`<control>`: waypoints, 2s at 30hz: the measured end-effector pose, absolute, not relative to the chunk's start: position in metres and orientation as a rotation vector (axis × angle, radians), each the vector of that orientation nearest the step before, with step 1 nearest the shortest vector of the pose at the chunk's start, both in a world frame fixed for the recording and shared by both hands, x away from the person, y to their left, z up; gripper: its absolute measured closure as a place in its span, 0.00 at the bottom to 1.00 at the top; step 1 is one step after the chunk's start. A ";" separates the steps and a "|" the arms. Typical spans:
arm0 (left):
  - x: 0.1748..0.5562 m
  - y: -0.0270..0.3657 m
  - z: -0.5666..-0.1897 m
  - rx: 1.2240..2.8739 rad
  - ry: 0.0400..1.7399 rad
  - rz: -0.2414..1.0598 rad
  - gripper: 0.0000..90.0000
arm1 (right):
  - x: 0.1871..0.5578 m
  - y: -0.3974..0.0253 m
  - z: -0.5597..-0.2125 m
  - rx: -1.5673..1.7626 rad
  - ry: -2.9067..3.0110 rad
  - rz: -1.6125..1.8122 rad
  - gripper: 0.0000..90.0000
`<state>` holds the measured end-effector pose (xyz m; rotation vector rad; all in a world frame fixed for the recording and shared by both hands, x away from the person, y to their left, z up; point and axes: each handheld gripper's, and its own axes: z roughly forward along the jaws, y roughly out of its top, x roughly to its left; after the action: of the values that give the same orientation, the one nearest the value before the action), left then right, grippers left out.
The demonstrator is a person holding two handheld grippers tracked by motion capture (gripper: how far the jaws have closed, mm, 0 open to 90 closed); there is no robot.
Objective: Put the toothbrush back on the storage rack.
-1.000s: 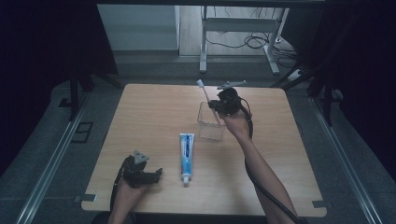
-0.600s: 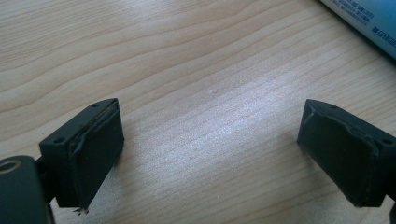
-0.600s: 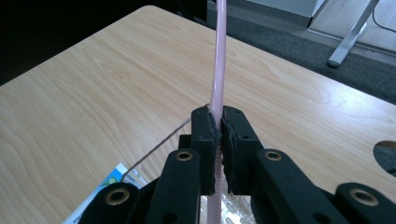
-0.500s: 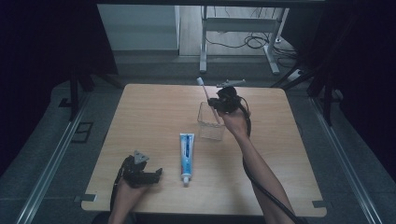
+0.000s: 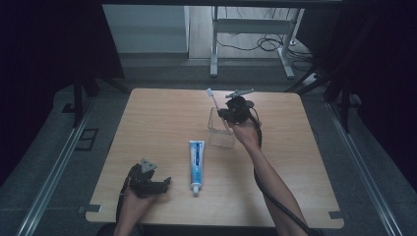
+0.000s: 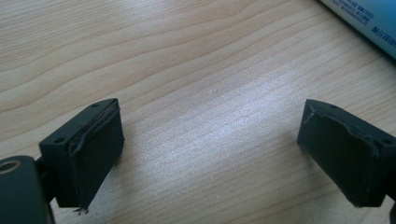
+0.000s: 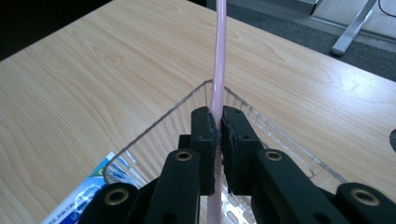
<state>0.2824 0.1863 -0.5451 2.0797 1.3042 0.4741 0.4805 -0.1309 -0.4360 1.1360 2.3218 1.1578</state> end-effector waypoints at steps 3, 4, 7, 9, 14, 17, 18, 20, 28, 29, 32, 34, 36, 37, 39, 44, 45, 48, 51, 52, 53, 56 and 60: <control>0.282 0.186 -0.545 2.080 1.304 0.475 0.08 | 0.480 -0.131 -0.441 1.134 2.335 1.147 0.92; 0.282 0.186 -0.545 2.080 1.304 0.475 0.08 | 0.480 -0.131 -0.442 1.134 2.337 1.144 0.92; 0.282 0.186 -0.545 2.079 1.304 0.475 0.08 | 0.480 -0.130 -0.446 1.137 2.349 1.127 0.92; 0.282 0.186 -0.545 2.080 1.304 0.474 0.08 | 0.480 -0.130 -0.448 1.137 2.358 1.118 0.92; 0.282 0.186 -0.545 2.080 1.304 0.475 0.08 | 0.480 -0.130 -0.452 1.140 2.377 1.089 0.92; 0.282 0.186 -0.545 2.080 1.305 0.475 0.08 | 0.481 -0.131 -0.454 1.141 2.387 1.066 0.92; 0.282 0.186 -0.545 2.080 1.304 0.475 0.08 | 0.481 -0.131 -0.454 1.143 2.390 1.060 0.92; 0.282 0.186 -0.545 2.080 1.304 0.475 0.08 | 0.481 -0.130 -0.454 1.148 2.400 1.049 0.92; 0.282 0.186 -0.545 2.080 1.304 0.475 0.08 | 0.483 -0.130 -0.455 1.158 2.432 0.997 0.91; 0.282 0.186 -0.545 2.080 1.304 0.474 0.08 | 0.483 -0.130 -0.455 1.159 2.435 0.998 0.91; 0.282 0.186 -0.545 2.080 1.304 0.474 0.08 | 0.484 -0.129 -0.455 1.154 2.453 0.985 0.88; 0.282 0.186 -0.545 2.080 1.304 0.474 0.08 | 0.484 -0.128 -0.454 1.150 2.461 0.974 0.87; 0.282 0.186 -0.545 2.080 1.304 0.474 0.08 | 0.483 -0.128 -0.454 1.151 2.462 0.975 0.87; 0.282 0.186 -0.545 2.080 1.304 0.474 0.08 | 0.483 -0.128 -0.454 1.151 2.462 0.976 0.87; 0.282 0.186 -0.545 2.080 1.304 0.475 0.08 | 0.483 -0.128 -0.454 1.149 2.462 0.976 0.87; 0.282 0.186 -0.545 2.080 1.304 0.475 0.08 | 0.482 -0.129 -0.454 1.145 2.464 0.981 0.86; 0.282 0.186 -0.545 2.080 1.305 0.475 0.08 | 0.482 -0.129 -0.454 1.145 2.464 0.982 0.85; 0.282 0.186 -0.545 2.080 1.305 0.475 0.08 | 0.481 -0.129 -0.454 1.144 2.464 0.985 0.85; 0.282 0.186 -0.545 2.080 1.304 0.475 0.08 | 0.480 -0.130 -0.453 1.140 2.465 0.989 0.84; 0.282 0.186 -0.545 2.080 1.304 0.475 0.08 | 0.480 -0.130 -0.452 1.139 2.465 0.989 0.83; 0.282 0.186 -0.545 2.080 1.304 0.475 0.08 | 0.479 -0.130 -0.452 1.137 2.466 0.991 0.83; 0.282 0.186 -0.545 2.080 1.305 0.475 0.08 | 0.477 -0.131 -0.449 1.124 2.470 0.993 0.81; 0.282 0.186 -0.545 2.080 1.304 0.474 0.08 | 0.474 -0.132 -0.445 1.109 2.468 0.998 0.78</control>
<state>0.2824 0.1862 -0.5451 2.0800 1.3040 0.4744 0.4737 -0.1323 -0.4449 1.1088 2.4676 0.9976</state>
